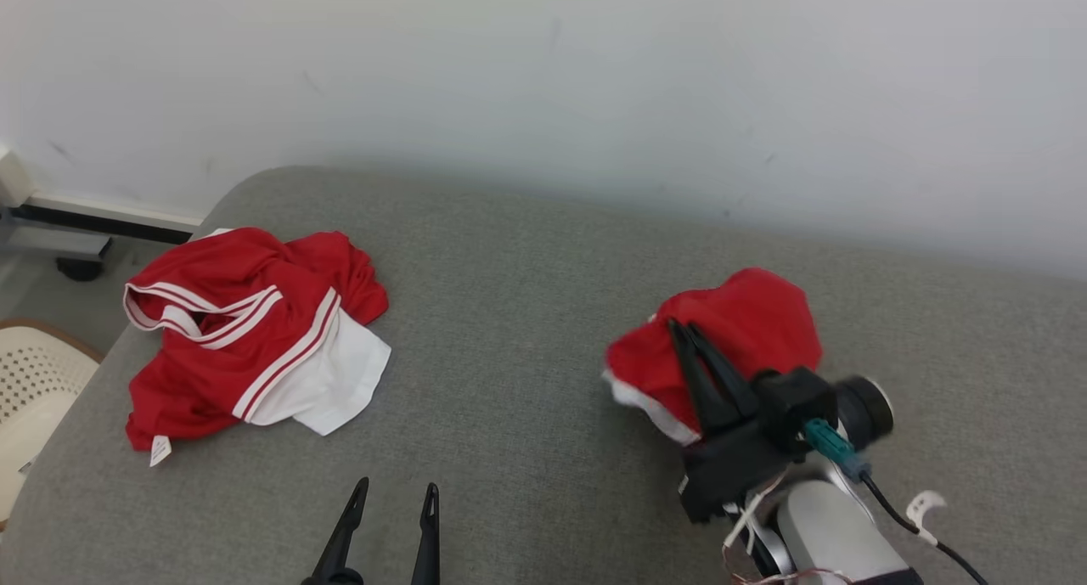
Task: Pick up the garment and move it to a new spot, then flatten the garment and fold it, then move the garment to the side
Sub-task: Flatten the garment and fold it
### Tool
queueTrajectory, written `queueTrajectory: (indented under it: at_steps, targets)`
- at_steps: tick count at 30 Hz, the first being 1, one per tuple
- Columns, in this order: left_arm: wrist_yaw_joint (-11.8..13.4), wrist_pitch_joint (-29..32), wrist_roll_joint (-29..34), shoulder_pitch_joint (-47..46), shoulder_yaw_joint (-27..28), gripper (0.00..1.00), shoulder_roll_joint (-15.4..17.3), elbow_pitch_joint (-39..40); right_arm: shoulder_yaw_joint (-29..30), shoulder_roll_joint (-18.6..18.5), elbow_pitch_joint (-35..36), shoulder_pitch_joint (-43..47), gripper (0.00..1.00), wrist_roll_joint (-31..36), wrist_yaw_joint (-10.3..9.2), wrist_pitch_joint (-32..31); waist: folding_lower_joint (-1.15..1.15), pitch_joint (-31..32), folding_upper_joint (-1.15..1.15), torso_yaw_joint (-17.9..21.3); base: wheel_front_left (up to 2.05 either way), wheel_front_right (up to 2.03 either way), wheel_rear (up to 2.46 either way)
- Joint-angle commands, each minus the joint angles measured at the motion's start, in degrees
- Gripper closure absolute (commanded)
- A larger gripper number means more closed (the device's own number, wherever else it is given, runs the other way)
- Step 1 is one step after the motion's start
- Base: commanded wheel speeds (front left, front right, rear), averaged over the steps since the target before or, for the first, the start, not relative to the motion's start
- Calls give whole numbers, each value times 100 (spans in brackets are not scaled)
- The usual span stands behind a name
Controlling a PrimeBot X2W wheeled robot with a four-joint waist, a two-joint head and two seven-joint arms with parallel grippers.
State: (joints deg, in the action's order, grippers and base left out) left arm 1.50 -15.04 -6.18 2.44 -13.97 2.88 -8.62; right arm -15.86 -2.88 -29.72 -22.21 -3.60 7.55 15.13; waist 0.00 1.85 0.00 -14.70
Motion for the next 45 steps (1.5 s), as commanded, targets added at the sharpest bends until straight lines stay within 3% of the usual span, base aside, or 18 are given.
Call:
queueTrajectory:
  at_steps: [1,6,12,17,25,32,36,37,38,39,40,45]
  targets:
    - [22,-11,-24,0,7,0,1,27,-138,0,274,-110,100,-74,-12,8,0,31,0,103,0,0,0]
    - [35,-11,8,23,37,0,2,40,-374,-1,1183,-323,100,-286,-12,7,0,63,0,269,0,0,0]
    - [43,-11,7,33,65,0,1,78,-38,-1,1801,-237,100,-160,-12,7,0,69,0,435,0,0,0]
    - [95,-11,-39,27,30,0,1,128,677,-25,1364,258,100,398,-12,6,0,26,0,513,0,0,0]
    - [77,-11,-48,52,48,0,2,135,1339,-527,613,815,100,669,-12,7,0,-58,0,608,0,0,0]
    - [26,-11,-30,-27,56,0,1,95,1770,-1039,-285,629,100,817,-12,9,0,-62,0,799,0,0,0]
    - [0,-11,-58,-119,7,0,1,66,2010,-1014,-661,412,100,980,-12,6,0,-72,0,952,0,0,0]
    - [-10,-11,-65,-136,-4,0,2,53,2029,-1003,-782,324,87,996,-12,7,0,-71,0,988,0,0,0]
    - [-18,-11,-70,-150,-27,0,1,41,2062,-1008,-879,222,63,1024,-12,7,0,-70,0,1015,0,0,0]
    - [-16,-11,-79,-162,-42,0,1,36,2098,-1002,-988,133,27,1049,-12,9,0,-74,0,1046,0,0,0]
    - [-21,-11,-83,-177,-69,0,2,22,2172,-1005,-1079,73,0,1081,-12,8,0,-75,0,1066,0,0,0]
    - [31,-11,-123,-243,-97,0,3,-1,2719,-765,-466,223,0,1444,-12,8,0,-94,0,1239,0,0,0]
